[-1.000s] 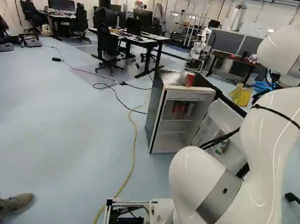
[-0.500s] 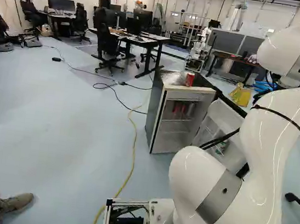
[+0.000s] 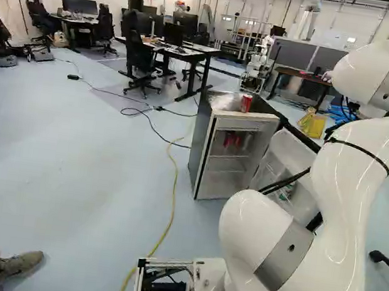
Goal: Grab a drink from the fridge
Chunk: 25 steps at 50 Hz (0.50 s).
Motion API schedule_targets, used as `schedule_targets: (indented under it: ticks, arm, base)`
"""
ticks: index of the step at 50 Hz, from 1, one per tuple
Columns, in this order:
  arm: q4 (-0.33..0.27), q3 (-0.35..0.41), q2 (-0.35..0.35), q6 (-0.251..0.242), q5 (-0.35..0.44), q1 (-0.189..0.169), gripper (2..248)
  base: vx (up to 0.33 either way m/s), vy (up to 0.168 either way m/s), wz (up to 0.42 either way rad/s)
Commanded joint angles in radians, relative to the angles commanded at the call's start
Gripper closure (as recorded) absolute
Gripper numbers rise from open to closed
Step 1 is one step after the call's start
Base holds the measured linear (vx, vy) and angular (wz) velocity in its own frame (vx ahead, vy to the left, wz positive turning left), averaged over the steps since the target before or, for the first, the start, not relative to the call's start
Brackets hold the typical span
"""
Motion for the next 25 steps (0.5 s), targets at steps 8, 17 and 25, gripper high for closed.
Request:
schedule_targets:
  ticks: [8,17,25]
  arm:
    - [0.000,-0.006,-0.019,0.000,0.000,0.000,3]
    - [0.000,-0.009,-0.026,0.000,0.000,0.000,3]
    - [0.000,-0.009,-0.027,0.000,0.000,0.000,3]
  base:
    - [0.000,0.000,0.000]
    - [0.000,0.000,0.000]
    - [0.000,0.000,0.000]
